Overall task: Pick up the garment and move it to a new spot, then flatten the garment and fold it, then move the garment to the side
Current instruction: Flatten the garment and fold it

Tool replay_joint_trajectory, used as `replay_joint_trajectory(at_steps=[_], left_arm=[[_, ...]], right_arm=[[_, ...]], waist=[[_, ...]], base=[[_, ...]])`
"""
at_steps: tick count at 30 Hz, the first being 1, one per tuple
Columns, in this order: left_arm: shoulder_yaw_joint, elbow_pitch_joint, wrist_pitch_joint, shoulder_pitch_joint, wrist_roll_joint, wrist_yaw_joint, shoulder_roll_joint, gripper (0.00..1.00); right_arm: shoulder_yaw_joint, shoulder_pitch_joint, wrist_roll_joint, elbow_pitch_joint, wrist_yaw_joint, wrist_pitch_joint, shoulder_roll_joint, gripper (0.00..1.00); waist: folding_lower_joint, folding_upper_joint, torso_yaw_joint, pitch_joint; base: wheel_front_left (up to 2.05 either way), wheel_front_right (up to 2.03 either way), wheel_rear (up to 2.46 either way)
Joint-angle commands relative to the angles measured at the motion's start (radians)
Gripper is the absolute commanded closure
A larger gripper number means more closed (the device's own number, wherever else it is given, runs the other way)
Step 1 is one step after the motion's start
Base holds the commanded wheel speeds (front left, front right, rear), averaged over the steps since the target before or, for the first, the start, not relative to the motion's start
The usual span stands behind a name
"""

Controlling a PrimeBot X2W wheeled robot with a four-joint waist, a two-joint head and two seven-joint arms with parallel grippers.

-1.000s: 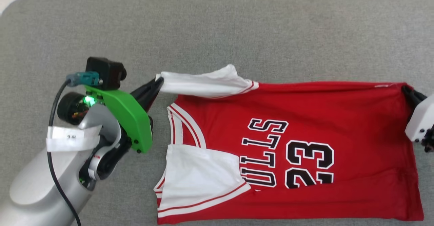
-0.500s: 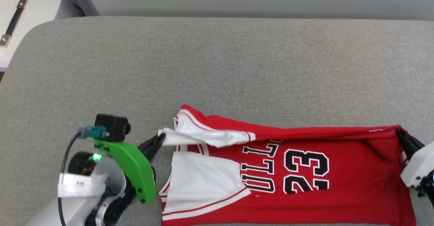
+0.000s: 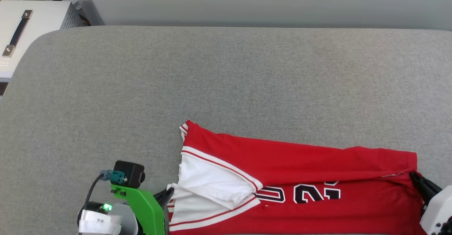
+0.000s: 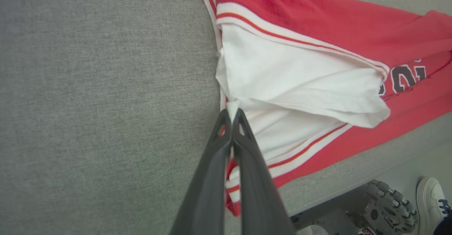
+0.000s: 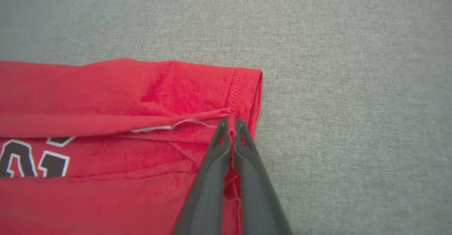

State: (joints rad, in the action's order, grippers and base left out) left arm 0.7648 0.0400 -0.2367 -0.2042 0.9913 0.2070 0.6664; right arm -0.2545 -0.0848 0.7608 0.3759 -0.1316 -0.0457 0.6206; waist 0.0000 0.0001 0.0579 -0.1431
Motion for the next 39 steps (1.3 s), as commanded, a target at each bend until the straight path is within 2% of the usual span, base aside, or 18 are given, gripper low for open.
replay_joint_trajectory(at_steps=[1,9,11,12,20,25,32,35,39], left_arm=[[0.005,-0.014,-0.005,0.014,-0.010,0.009,0.005,1.00],[0.043,-0.072,-0.019,-0.005,-0.035,-0.007,-0.020,1.00],[0.060,-0.105,-0.012,-0.023,-0.052,-0.022,-0.040,1.00],[0.067,-0.129,-0.006,-0.029,-0.056,-0.032,-0.052,0.00],[0.049,-0.161,0.059,-0.011,-0.054,-0.026,-0.070,0.00],[0.038,-0.145,0.118,-0.009,-0.096,-0.002,-0.054,0.00],[0.004,-0.076,0.202,-0.017,-0.141,0.045,-0.046,0.00],[-0.019,-0.046,0.263,-0.032,-0.169,0.065,-0.054,0.00],[-0.036,-0.036,0.371,-0.050,-0.222,0.067,-0.066,0.00]], right_arm=[[-0.017,0.009,0.005,-0.005,0.001,0.010,0.015,1.00],[-0.118,-0.004,-0.005,-0.012,0.001,0.008,0.079,1.00],[-0.152,-0.016,-0.003,0.000,0.001,-0.002,0.094,1.00],[-0.165,-0.023,0.022,0.014,0.001,-0.017,0.092,0.00],[-0.183,-0.022,0.081,-0.002,0.001,-0.057,0.111,0.00],[-0.173,-0.008,0.127,-0.033,0.001,-0.079,0.123,0.00],[-0.105,0.016,0.175,-0.106,0.001,-0.129,0.143,0.00],[-0.057,0.019,0.191,-0.138,0.001,-0.163,0.132,0.00],[-0.002,0.019,0.171,-0.137,0.001,-0.240,0.105,0.00]], waist=[[0.0000,-0.0001,-0.001,-0.001],[0.0000,-0.0001,-0.004,-0.014],[0.0000,-0.0001,-0.004,-0.022],[0.0000,-0.0001,-0.007,-0.017],[0.0000,-0.0001,-0.027,0.031],[0.0000,-0.0001,-0.040,0.063],[0.0000,-0.0001,-0.042,0.077],[0.0000,-0.0001,-0.038,0.075],[0.0000,-0.0001,-0.031,0.065]], base=[[0.00,0.00,0.00],[0.00,0.00,0.00],[0.00,0.00,0.00],[0.00,0.00,0.00],[0.00,0.00,0.00],[0.00,0.00,0.00],[0.00,0.00,0.00],[0.00,0.00,0.00],[0.00,0.00,0.00]])
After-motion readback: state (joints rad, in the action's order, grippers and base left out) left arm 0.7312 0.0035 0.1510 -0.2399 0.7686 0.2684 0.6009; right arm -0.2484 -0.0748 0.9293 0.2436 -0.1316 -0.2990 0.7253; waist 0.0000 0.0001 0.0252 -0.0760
